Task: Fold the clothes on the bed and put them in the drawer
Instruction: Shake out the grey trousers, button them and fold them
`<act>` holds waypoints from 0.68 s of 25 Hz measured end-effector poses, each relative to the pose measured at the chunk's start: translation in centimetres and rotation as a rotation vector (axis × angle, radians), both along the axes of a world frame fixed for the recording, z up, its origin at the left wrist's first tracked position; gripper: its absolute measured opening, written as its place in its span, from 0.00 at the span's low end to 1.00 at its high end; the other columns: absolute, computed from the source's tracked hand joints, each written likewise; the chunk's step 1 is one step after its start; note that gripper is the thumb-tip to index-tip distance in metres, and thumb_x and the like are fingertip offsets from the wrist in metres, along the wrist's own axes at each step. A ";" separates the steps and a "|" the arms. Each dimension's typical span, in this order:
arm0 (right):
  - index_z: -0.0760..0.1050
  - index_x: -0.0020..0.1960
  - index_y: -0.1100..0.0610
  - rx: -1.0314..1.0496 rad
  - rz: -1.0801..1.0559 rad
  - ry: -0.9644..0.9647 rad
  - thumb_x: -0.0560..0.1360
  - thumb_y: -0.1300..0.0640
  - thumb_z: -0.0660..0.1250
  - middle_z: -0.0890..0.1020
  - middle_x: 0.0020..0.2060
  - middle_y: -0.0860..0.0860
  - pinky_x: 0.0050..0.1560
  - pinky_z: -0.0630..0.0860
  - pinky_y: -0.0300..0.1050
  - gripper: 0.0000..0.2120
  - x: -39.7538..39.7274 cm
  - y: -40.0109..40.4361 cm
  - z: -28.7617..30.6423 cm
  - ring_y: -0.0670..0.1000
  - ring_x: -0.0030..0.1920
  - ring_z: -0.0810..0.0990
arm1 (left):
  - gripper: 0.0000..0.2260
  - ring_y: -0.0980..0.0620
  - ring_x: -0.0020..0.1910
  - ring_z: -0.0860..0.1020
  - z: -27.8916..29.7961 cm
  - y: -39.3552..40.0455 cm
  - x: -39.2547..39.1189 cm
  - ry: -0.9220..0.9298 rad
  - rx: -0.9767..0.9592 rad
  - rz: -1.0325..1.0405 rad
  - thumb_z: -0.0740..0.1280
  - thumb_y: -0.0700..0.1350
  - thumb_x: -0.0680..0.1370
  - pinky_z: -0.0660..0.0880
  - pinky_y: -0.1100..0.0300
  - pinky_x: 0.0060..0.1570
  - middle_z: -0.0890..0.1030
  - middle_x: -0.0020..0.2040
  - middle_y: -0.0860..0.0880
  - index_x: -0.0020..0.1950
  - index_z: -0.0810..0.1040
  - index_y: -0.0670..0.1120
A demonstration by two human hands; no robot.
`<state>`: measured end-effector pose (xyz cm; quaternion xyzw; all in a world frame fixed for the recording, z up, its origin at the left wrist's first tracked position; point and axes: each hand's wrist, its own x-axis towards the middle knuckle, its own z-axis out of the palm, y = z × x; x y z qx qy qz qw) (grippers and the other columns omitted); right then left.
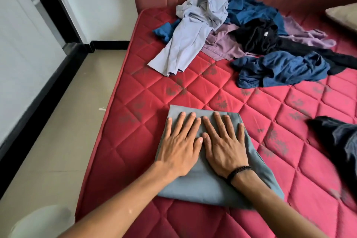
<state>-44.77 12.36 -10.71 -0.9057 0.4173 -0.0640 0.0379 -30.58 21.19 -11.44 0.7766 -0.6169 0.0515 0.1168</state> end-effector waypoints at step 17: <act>0.65 0.79 0.44 -0.121 0.163 0.092 0.82 0.37 0.53 0.58 0.82 0.56 0.76 0.62 0.68 0.27 -5.8 -1.3 2.1 0.64 0.80 0.58 | 0.43 0.36 0.66 0.74 2.8 8.0 -1.6 0.514 0.168 0.494 0.70 0.63 0.76 0.72 0.46 0.64 0.71 0.70 0.37 0.82 0.57 0.41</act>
